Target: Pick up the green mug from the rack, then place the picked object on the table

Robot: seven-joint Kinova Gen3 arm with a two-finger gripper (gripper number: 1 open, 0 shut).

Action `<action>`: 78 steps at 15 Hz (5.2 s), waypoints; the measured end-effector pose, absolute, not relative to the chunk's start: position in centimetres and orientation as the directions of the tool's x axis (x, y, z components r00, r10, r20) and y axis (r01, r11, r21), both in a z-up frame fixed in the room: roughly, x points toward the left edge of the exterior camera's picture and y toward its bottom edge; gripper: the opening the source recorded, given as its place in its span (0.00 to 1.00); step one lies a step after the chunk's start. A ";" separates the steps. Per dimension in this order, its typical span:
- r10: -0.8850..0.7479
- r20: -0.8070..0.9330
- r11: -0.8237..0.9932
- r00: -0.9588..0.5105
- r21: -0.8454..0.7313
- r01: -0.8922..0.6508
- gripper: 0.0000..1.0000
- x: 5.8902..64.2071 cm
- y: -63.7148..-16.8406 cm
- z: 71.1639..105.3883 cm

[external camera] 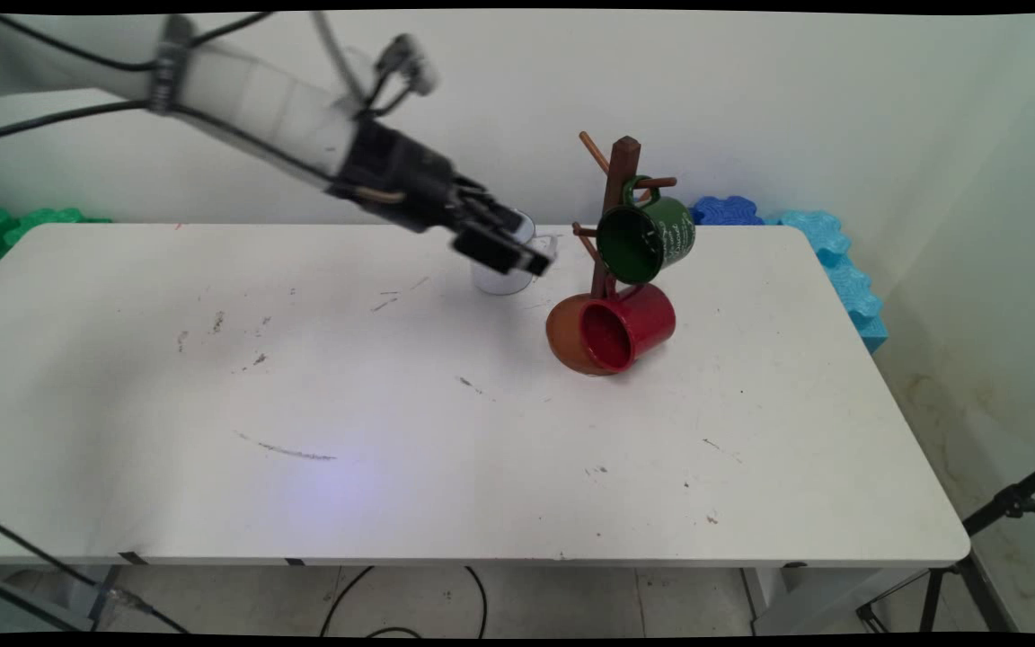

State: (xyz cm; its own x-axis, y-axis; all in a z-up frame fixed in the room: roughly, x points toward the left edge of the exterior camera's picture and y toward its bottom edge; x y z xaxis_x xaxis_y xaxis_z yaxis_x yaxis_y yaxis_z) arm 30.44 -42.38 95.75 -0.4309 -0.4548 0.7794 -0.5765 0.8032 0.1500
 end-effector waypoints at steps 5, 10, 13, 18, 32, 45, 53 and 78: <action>-0.515 0.760 0.765 -0.396 0.200 -0.612 1.00 23.9 -42.7 96.3; -0.558 0.740 0.735 -0.375 0.231 -0.638 1.00 19.0 -42.5 96.2; -0.577 0.730 0.710 -0.367 0.226 -0.667 1.00 17.3 -42.4 95.9; -0.596 0.727 0.661 -0.340 0.205 -0.722 1.00 15.5 -41.9 95.0; -0.540 0.789 0.612 -0.293 0.128 -0.781 1.00 13.9 -40.4 93.2; -0.490 0.829 0.596 -0.270 0.093 -0.798 1.00 13.2 -41.7 90.9; -0.467 0.843 0.602 -0.267 0.083 -0.794 0.00 12.9 -42.3 89.9; -0.419 0.881 0.652 -0.222 0.121 -0.748 0.00 12.5 -41.1 94.0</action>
State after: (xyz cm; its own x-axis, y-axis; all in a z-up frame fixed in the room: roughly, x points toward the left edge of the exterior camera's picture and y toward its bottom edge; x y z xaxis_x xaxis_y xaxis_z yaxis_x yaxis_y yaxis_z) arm 12.55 -41.06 93.98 -0.2217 -0.4185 0.8807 -0.7484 0.6520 0.1215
